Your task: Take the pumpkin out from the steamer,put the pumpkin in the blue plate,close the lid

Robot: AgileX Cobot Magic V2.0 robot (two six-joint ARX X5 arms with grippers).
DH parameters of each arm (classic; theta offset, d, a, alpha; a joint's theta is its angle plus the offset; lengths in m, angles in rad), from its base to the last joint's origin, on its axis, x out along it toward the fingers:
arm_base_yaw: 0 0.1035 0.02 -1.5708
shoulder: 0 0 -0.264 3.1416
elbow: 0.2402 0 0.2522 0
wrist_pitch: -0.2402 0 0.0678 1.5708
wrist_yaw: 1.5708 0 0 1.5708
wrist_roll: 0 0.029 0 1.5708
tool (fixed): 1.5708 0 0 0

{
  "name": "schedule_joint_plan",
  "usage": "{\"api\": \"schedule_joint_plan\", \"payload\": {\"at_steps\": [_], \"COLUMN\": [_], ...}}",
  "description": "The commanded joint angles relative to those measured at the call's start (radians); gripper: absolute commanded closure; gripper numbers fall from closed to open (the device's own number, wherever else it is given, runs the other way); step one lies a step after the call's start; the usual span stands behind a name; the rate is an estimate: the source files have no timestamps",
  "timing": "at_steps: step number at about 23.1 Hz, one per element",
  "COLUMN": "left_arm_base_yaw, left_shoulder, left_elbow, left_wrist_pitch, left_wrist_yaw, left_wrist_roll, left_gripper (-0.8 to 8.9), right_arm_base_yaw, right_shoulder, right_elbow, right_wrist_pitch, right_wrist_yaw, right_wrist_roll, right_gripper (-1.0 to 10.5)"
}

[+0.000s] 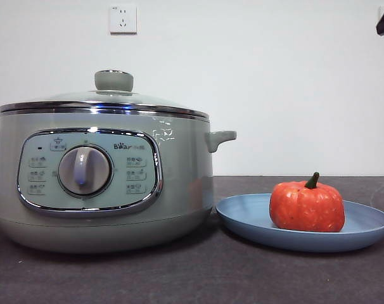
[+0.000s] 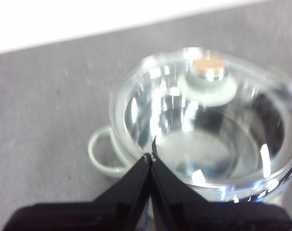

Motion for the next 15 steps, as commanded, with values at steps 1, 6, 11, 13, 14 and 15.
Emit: {"api": "schedule_joint_plan", "payload": {"at_steps": [1, 6, 11, 13, 14, 15], "left_arm_base_yaw": [-0.004, -0.004, -0.004, -0.004, -0.004, -0.004], "left_shoulder": [0.0, 0.0, 0.0, 0.0, 0.0, 0.0], "left_elbow": [-0.005, -0.005, -0.005, -0.005, -0.005, -0.005], "left_wrist_pitch": [-0.008, -0.026, -0.026, -0.026, -0.026, -0.026], "left_wrist_yaw": [-0.003, 0.018, 0.023, 0.023, 0.023, 0.023], "left_wrist_roll": [-0.024, -0.081, -0.08, -0.08, -0.08, -0.08], "left_gripper": [8.17, 8.17, 8.17, 8.17, 8.17, 8.17], "right_arm_base_yaw": [0.0, 0.0, 0.0, 0.0, 0.0, 0.0], "right_shoulder": [-0.002, -0.002, -0.002, -0.002, -0.002, -0.002], "right_elbow": [-0.005, -0.005, -0.005, -0.005, -0.005, -0.005], "right_wrist_pitch": [0.005, -0.002, -0.002, -0.002, -0.002, -0.002], "right_wrist_yaw": [0.01, 0.012, 0.011, 0.011, 0.011, 0.011], "right_wrist_roll": [0.027, 0.027, 0.027, 0.027, 0.027, 0.027], "right_gripper": [9.6, 9.6, 9.6, 9.6, 9.6, 9.6]}}
